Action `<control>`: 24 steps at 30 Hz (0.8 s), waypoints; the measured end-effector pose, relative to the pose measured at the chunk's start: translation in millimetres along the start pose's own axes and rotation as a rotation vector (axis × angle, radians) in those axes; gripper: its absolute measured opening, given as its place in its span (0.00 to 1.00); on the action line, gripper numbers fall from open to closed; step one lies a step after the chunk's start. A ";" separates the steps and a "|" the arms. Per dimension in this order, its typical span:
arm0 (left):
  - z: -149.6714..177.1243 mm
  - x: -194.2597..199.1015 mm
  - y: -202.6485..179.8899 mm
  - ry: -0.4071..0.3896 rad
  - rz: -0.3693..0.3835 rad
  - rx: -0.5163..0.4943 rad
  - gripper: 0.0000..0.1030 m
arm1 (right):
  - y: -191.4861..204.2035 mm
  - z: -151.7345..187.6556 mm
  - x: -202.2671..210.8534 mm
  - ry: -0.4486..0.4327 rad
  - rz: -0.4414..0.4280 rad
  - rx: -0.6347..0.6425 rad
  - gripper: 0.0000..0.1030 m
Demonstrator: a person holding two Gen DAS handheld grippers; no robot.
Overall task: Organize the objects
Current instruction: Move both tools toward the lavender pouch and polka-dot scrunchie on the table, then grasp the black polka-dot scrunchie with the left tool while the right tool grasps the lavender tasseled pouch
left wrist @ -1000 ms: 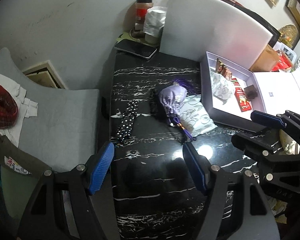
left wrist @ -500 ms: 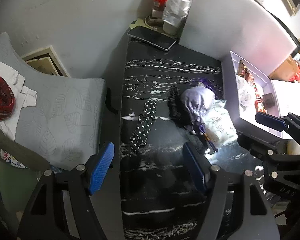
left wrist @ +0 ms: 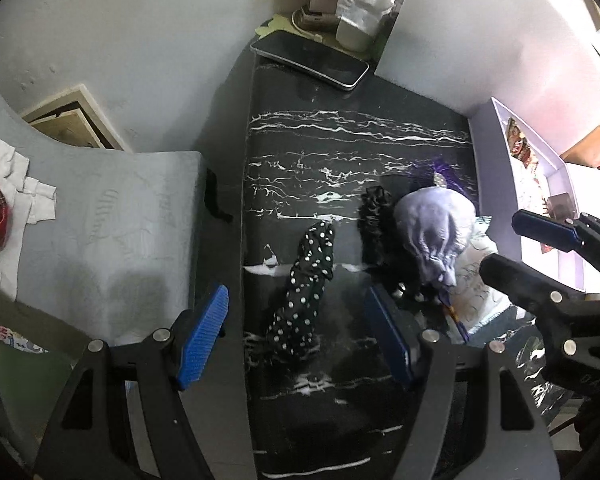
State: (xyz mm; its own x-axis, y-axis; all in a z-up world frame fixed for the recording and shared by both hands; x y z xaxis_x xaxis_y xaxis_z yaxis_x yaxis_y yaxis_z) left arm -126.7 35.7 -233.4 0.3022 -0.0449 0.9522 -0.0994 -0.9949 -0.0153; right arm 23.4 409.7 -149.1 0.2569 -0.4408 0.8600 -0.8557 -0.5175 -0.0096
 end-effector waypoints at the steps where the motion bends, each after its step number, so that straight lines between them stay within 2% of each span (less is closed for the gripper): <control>1: -1.0 -4.1 -0.5 0.004 0.003 -0.003 0.68 | -2.2 -0.5 -3.2 0.002 0.003 -0.004 0.59; 11: 1.0 -35.1 -7.1 0.031 0.008 -0.041 0.67 | -17.9 -5.7 -27.2 0.023 0.006 -0.052 0.61; 14: 1.2 -40.6 -9.4 0.030 0.010 -0.046 0.55 | -19.4 -6.9 -33.4 0.035 0.010 -0.059 0.61; 16: 1.6 -45.1 -11.7 0.037 0.009 -0.051 0.38 | -20.0 -7.7 -36.6 0.039 0.003 -0.065 0.61; 18: 3.9 -51.2 -14.4 0.060 0.006 -0.053 0.31 | -20.2 -7.9 -38.8 0.041 -0.006 -0.071 0.61; 21: 3.7 -52.4 -17.9 0.050 0.013 -0.054 0.25 | -20.5 -7.4 -40.6 0.045 -0.014 -0.079 0.61; 22: 3.4 -52.2 -18.4 0.048 0.012 -0.054 0.19 | -20.9 -6.7 -41.0 0.046 -0.018 -0.083 0.61; 24: 4.2 -52.1 -20.0 0.048 0.024 -0.052 0.16 | -20.3 -5.6 -41.3 0.047 -0.029 -0.090 0.58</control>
State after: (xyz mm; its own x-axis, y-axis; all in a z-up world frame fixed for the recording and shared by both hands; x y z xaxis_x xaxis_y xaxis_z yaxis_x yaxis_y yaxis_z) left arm -136.4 57.6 -284.0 0.2533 -0.0627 0.9653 -0.1551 -0.9876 -0.0235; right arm 27.6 442.5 -181.6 0.2624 -0.3909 0.8823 -0.8855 -0.4608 0.0592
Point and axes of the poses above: each gripper's, at about its wrist camera, not at the fingertips, and x roughly against the way its jaws point, y to its left, z to its underside, the point moved 9 cm from there along -x, roughly the way its jaws point, and after that the axes turned 13 degrees about -z, right-handed, at the moved point
